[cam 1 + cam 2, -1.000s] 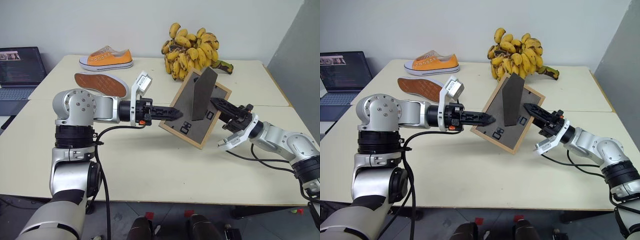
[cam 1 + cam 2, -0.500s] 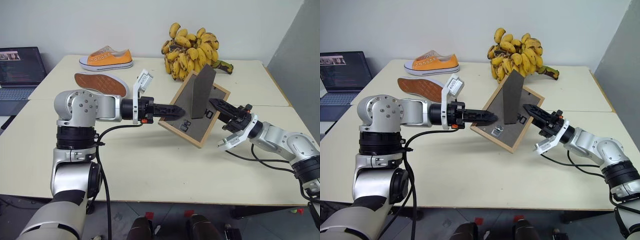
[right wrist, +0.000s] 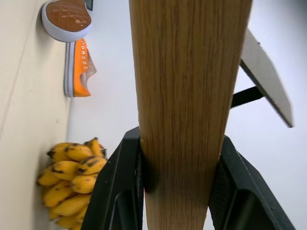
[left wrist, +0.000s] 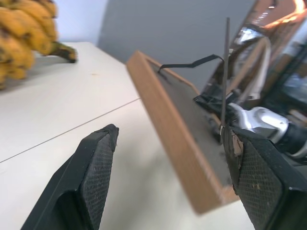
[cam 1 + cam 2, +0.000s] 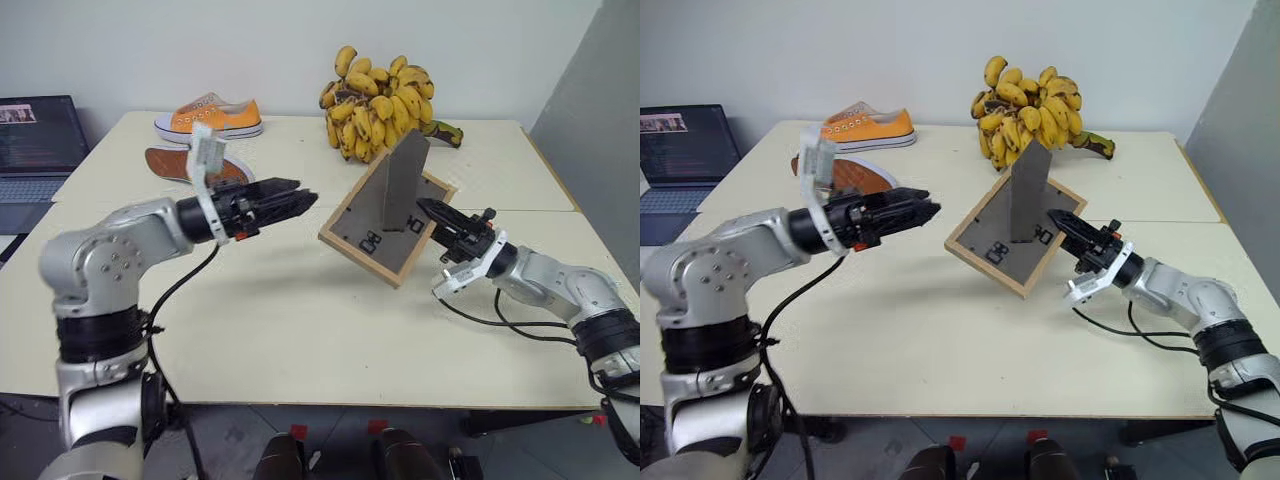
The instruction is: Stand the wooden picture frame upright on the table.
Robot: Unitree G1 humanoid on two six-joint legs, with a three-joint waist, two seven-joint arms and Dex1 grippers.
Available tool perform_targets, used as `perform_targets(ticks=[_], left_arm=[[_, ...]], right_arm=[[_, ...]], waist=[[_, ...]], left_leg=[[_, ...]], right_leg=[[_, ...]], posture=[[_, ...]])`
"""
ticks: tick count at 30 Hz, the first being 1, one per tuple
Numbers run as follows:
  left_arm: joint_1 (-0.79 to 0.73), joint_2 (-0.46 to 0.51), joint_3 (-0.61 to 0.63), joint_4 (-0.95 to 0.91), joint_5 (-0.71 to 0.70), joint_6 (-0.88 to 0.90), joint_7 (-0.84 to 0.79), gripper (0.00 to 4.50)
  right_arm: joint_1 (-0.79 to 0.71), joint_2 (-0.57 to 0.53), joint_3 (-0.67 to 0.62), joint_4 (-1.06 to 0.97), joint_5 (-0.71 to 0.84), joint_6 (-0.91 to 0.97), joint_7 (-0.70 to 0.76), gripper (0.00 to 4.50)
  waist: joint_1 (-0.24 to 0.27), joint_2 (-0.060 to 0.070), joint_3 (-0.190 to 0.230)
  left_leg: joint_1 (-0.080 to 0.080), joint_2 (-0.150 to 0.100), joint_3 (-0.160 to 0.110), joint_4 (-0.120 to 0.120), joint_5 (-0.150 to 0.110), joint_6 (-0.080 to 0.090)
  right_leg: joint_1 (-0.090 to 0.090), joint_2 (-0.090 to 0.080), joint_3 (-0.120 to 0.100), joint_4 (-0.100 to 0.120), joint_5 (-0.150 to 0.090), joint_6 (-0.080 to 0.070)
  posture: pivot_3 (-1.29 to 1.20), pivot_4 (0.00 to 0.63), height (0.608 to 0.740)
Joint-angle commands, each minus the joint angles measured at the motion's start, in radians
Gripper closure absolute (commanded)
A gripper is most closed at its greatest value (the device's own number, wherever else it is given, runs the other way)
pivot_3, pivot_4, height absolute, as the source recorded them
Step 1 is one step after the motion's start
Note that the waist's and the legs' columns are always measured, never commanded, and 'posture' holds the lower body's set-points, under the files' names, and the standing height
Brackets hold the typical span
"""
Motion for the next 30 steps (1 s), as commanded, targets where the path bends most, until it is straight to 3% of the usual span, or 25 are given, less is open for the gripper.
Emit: perform_targets(ticks=[1,4,6,9,14,25,30], left_arm=[[0.107,0.015,0.081,-0.135,-0.018,-0.036,0.058,0.84],[0.197,0.019,0.115,-0.193,0.004,-0.071,0.102,0.84],[0.242,0.030,0.138,-0.223,-0.005,-0.079,0.117,0.84],[0.283,0.040,0.176,-0.242,-0.034,-0.078,0.136,0.84],[0.373,0.090,0.231,-0.253,-0.037,-0.093,0.127,0.84],[0.502,0.144,0.315,-0.316,-0.099,-0.104,0.136,0.84],[0.498,0.156,0.315,-0.322,-0.116,-0.102,0.158,0.84]], right_arm=[[-0.064,0.028,0.004,-0.038,0.086,-0.084,0.053,3.12],[-0.101,0.096,0.014,0.009,0.252,-0.108,0.186,3.12],[-0.110,0.147,0.043,0.051,0.439,-0.094,0.363,3.12],[-0.083,0.201,0.109,0.074,0.703,-0.013,0.712,3.12],[-0.016,0.283,0.089,-0.043,1.063,0.257,1.077,3.12],[0.050,0.440,-0.064,-0.164,1.286,0.697,1.214,3.12],[0.098,0.491,-0.116,-0.303,1.437,1.001,1.224,3.12]], waist=[[-0.001,0.000,0.000],[-0.009,0.000,0.000],[-0.012,-0.001,0.000],[-0.014,-0.002,-0.001],[-0.008,-0.002,-0.001],[-0.001,-0.002,-0.001],[-0.001,-0.002,-0.001]], left_leg=[[0.000,0.000,0.000,0.000,0.000,0.000],[0.000,0.000,0.000,0.000,0.000,0.000],[0.001,0.001,-0.001,0.000,0.000,0.000],[0.002,0.001,-0.001,0.000,0.000,0.000],[0.006,0.001,-0.005,0.000,0.000,0.000],[0.007,0.002,-0.008,-0.001,0.000,0.000],[0.007,0.002,-0.008,-0.002,0.000,0.000]], right_leg=[[0.000,0.000,0.000,0.000,0.000,0.000],[0.000,0.000,0.000,0.001,0.000,0.000],[0.000,0.000,-0.001,0.001,0.000,0.000],[0.002,0.000,-0.002,0.001,0.000,-0.001],[0.011,0.000,-0.005,-0.003,0.000,-0.001],[0.012,0.000,-0.009,-0.005,-0.001,-0.001],[0.012,0.000,-0.009,-0.005,-0.001,-0.002]], posture=[[0.00,0.150,0.740],[0.00,0.150,0.740],[0.00,0.150,0.740],[0.00,0.150,0.740],[0.00,0.150,0.740],[0.00,0.150,0.740],[0.00,0.150,0.740]])
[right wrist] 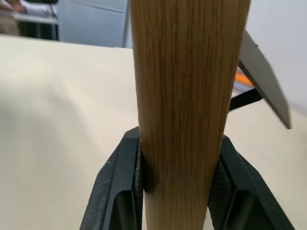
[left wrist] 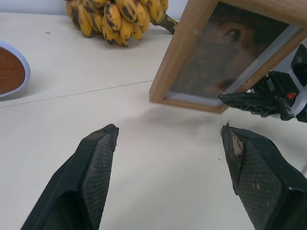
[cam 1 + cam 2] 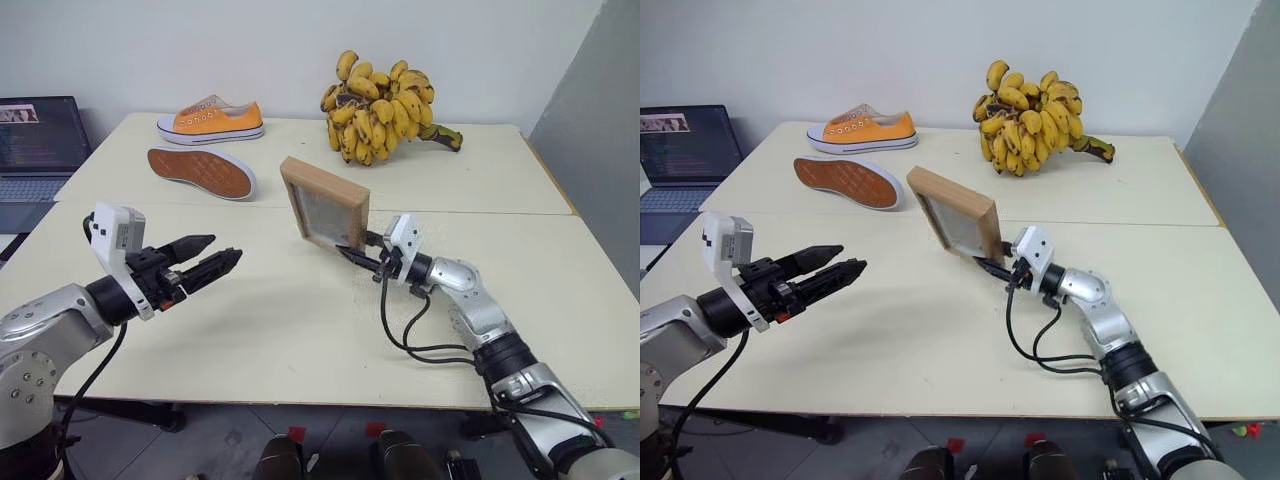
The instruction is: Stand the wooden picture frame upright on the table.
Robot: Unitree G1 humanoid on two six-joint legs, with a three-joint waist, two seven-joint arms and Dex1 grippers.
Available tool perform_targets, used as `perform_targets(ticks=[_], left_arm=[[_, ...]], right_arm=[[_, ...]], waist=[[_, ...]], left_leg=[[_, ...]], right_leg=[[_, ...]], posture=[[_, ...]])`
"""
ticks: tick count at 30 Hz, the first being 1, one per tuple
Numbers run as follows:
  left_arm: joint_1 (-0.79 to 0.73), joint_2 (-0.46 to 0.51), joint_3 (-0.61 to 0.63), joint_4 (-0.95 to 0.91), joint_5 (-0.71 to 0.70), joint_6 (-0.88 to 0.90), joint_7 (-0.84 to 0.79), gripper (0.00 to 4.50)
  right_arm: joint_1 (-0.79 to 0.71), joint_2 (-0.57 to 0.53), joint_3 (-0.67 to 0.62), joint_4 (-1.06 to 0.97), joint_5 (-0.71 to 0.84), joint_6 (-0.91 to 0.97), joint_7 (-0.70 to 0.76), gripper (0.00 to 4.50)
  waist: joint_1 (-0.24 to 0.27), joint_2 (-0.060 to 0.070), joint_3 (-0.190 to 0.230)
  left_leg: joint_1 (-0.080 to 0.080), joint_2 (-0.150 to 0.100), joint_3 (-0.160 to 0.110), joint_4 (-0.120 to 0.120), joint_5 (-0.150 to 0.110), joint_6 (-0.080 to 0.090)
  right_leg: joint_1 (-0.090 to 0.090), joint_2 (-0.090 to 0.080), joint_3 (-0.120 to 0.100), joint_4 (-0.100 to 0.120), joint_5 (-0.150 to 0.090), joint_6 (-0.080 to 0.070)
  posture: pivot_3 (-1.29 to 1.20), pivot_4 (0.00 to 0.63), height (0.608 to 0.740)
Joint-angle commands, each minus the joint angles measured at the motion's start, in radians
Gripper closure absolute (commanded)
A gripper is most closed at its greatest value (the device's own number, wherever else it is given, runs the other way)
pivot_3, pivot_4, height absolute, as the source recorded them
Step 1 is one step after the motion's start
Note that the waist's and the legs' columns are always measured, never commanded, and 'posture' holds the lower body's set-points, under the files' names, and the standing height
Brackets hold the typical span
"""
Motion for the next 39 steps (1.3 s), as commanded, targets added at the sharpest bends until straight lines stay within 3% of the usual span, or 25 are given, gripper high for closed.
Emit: perform_targets(ticks=[1,8,23,30,39], left_arm=[[-0.017,0.032,0.028,-0.033,-0.033,-0.014,0.027,0.84],[-0.035,0.059,0.022,-0.012,-0.059,-0.009,0.038,0.84],[-0.002,0.121,-0.003,-0.009,-0.055,-0.021,-0.002,0.84],[-0.047,0.056,-0.069,-0.009,-0.006,-0.050,0.109,0.82],[-0.100,0.013,-0.188,-0.011,0.015,-0.090,0.095,0.82]], right_arm=[[0.016,0.028,-0.078,-0.172,0.156,0.247,0.014,3.12],[0.100,0.039,-0.088,-0.245,0.201,0.424,0.061,3.12],[0.146,0.085,-0.104,-0.146,0.091,0.383,0.088,3.12],[0.140,0.085,-0.097,-0.106,0.025,0.348,0.075,1.44],[0.171,0.014,-0.107,-0.144,-0.037,0.333,0.102,1.44]], waist=[[0.000,0.000,0.000],[0.003,0.000,0.000],[-0.001,0.000,0.000],[0.000,0.000,0.000],[0.003,0.000,0.000]], left_leg=[[0.000,0.000,0.000,0.000,0.000,0.000],[0.000,0.000,0.000,-0.001,0.000,0.000],[0.000,0.001,0.000,-0.003,0.000,0.000],[0.000,0.001,0.000,-0.003,0.000,0.000],[0.000,0.001,0.000,-0.004,0.000,0.000]], right_leg=[[0.000,0.000,0.000,0.000,0.000,0.000],[0.000,0.000,-0.001,-0.001,-0.001,0.000],[-0.001,0.001,-0.001,-0.002,-0.001,-0.001],[-0.001,0.001,-0.001,-0.003,-0.001,-0.001],[0.000,0.001,-0.001,-0.005,-0.001,-0.001]], posture=[[0.00,0.150,0.740],[0.00,0.150,0.740],[0.00,0.150,0.740],[0.00,0.150,0.740],[0.00,0.150,0.740]])
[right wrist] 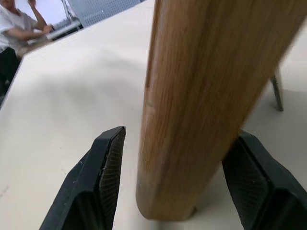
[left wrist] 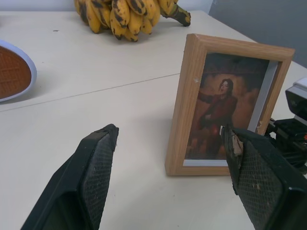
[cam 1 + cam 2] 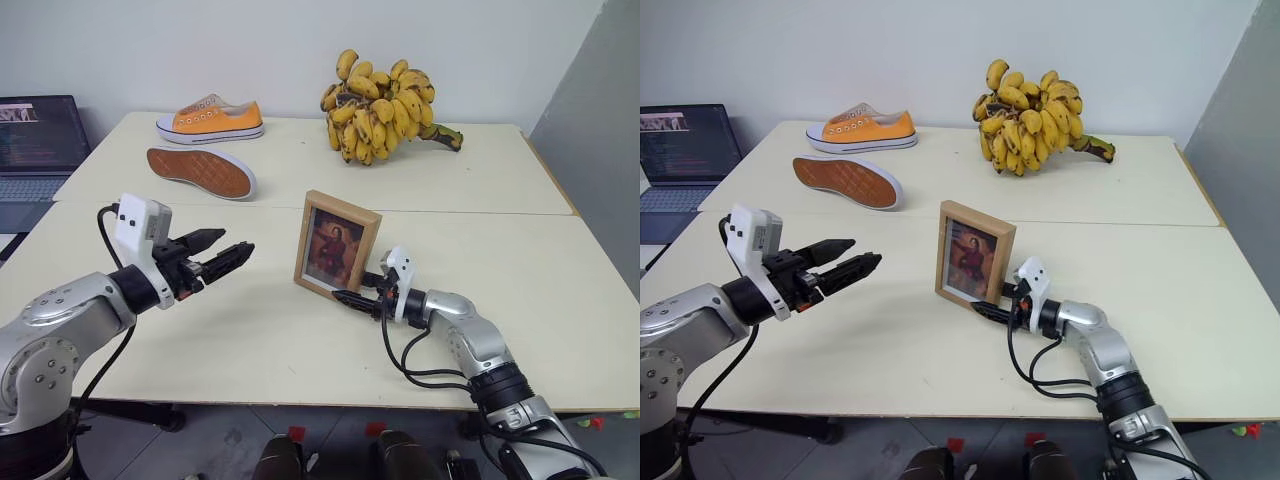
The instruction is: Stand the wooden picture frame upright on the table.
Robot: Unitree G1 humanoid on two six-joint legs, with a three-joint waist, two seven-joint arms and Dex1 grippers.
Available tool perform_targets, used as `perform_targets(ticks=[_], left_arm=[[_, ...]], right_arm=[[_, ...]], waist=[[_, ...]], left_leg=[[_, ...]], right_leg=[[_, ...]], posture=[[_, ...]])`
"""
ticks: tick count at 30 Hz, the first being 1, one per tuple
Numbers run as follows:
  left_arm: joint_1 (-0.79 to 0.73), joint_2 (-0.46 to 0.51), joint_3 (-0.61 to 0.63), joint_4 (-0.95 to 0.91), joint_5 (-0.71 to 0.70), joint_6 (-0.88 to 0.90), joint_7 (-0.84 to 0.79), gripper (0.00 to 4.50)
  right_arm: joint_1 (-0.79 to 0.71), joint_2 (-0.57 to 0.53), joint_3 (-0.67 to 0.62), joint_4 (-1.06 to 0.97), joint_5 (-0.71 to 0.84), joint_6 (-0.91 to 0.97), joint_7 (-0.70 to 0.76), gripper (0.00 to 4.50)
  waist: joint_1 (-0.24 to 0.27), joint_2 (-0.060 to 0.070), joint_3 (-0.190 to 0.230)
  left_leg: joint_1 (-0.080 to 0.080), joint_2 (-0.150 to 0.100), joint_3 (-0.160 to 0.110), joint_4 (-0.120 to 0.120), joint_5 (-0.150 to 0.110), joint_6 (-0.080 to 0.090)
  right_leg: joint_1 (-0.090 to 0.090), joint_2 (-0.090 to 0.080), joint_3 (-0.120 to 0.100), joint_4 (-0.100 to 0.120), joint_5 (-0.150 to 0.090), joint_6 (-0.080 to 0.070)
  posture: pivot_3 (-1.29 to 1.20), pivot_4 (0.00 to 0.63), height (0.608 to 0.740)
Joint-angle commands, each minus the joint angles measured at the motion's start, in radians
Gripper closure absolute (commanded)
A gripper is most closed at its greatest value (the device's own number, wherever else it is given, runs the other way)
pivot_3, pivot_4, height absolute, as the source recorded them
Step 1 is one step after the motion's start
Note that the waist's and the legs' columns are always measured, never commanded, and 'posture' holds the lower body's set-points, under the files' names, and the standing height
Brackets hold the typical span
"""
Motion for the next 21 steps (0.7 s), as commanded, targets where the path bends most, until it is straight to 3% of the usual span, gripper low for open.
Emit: perform_targets(ticks=[1,5,11,16,21], left_arm=[[-0.032,-0.001,-0.056,-0.032,0.003,-0.056,-0.062,0.82],[-0.059,-0.022,-0.128,-0.013,0.043,-0.128,-0.121,0.82],[-0.151,-0.063,-0.185,0.117,0.063,-0.152,-0.166,0.82],[-0.189,-0.060,-0.208,0.149,0.060,-0.140,-0.209,0.82],[-0.181,-0.061,-0.221,0.140,0.070,-0.146,-0.228,0.82]], right_arm=[[0.050,-0.065,-0.013,-0.094,-0.021,0.010,0.026,1.44],[0.198,-0.205,-0.005,-0.286,-0.024,0.050,0.084,1.44],[0.336,-0.323,-0.122,-0.574,0.012,0.196,-0.008,1.44],[0.342,-0.412,-0.307,-0.710,0.073,0.349,-0.094,1.44],[0.317,-0.427,-0.417,-0.780,0.136,0.509,-0.188,1.44]], waist=[[0.002,0.000,0.000],[0.019,0.000,0.000],[0.019,0.000,0.000],[0.018,0.000,0.000],[0.019,0.000,0.000]], left_leg=[[0.000,0.000,0.000,0.000,0.000,0.000],[-0.001,0.000,0.000,-0.001,0.000,0.000],[-0.001,0.000,0.000,0.000,0.000,0.000],[-0.001,0.000,0.000,-0.001,0.000,0.000],[-0.002,0.000,0.000,-0.001,0.000,0.000]], right_leg=[[0.000,0.000,0.000,0.000,0.000,0.000],[0.000,0.000,0.000,-0.003,0.000,0.000],[0.000,0.000,0.000,-0.003,-0.002,0.003],[0.000,0.000,0.000,-0.003,-0.002,0.004],[0.000,0.000,0.000,-0.004,-0.002,0.003]], posture=[[0.00,0.150,0.740],[0.00,0.150,0.740],[0.00,0.150,0.740],[0.00,0.150,0.740],[0.00,0.150,0.740]])
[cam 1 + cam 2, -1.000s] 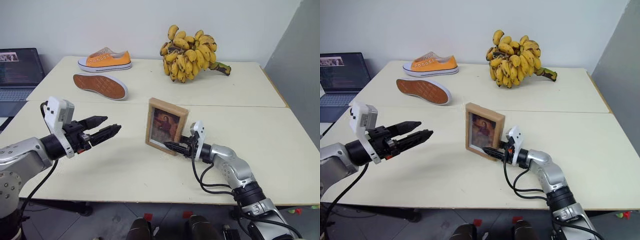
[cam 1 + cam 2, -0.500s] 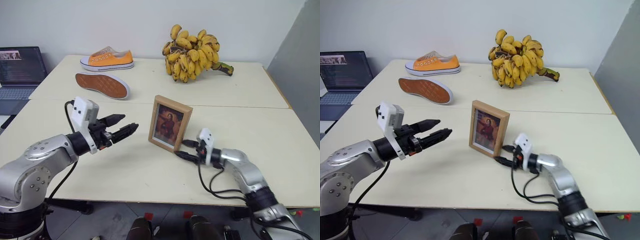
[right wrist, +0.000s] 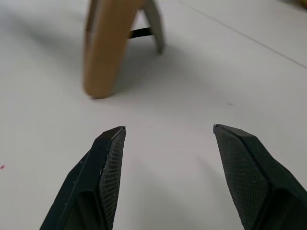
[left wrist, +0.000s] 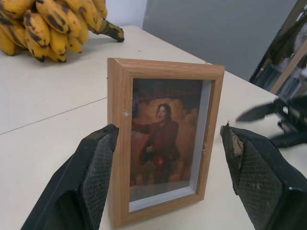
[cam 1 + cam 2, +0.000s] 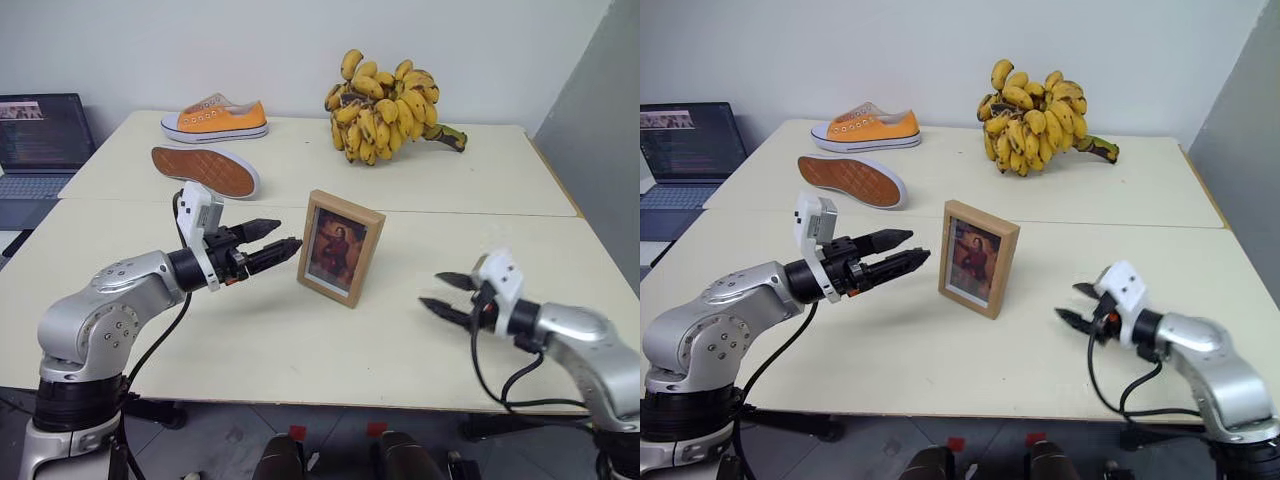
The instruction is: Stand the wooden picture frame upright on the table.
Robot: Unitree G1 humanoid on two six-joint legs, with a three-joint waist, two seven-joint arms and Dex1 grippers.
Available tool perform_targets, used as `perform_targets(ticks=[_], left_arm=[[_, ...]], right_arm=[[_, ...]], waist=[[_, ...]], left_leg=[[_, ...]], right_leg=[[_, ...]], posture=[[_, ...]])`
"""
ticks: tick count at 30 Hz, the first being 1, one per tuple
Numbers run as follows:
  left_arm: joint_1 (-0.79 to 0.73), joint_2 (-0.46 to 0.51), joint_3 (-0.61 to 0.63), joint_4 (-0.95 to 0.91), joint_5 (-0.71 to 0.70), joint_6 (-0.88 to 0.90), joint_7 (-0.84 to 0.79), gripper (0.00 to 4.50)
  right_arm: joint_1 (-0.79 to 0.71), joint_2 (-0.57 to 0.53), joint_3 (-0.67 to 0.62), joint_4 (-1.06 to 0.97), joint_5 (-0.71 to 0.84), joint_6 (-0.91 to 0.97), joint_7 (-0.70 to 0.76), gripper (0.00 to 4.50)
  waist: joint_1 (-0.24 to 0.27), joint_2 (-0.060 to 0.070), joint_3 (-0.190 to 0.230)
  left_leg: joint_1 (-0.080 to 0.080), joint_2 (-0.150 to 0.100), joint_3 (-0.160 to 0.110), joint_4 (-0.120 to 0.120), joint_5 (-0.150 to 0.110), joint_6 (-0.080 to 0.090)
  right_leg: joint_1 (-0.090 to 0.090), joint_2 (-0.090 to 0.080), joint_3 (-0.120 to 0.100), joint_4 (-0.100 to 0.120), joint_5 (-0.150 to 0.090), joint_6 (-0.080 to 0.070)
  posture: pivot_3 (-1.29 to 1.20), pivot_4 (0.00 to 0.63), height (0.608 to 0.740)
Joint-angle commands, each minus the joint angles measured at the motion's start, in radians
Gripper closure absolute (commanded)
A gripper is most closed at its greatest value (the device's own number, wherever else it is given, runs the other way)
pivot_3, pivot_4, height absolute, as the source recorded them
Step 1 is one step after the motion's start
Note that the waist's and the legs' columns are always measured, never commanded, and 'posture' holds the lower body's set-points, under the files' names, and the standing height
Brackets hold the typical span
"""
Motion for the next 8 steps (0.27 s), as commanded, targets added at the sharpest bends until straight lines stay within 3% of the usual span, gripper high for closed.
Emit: perform_targets(ticks=[1,8], left_arm=[[-0.007,0.001,-0.003,-0.029,0.009,-0.015,-0.005,0.82],[0.003,-0.008,-0.030,-0.065,0.045,-0.026,0.014,0.82]], right_arm=[[-0.013,-0.008,-0.063,-0.092,0.060,0.086,-0.047,1.44],[-0.026,0.029,-0.089,-0.164,0.155,0.187,-0.116,1.44]], waist=[[0.000,0.000,0.000],[0.000,0.000,0.000]], left_leg=[[0.000,0.000,0.000,0.000,0.000,0.000],[0.000,0.000,0.000,0.000,0.000,0.000]], right_leg=[[0.000,0.000,0.000,0.000,0.000,0.000],[0.000,0.000,0.000,0.000,0.000,0.001]], posture=[[0.00,0.150,0.740],[0.00,0.150,0.740]])
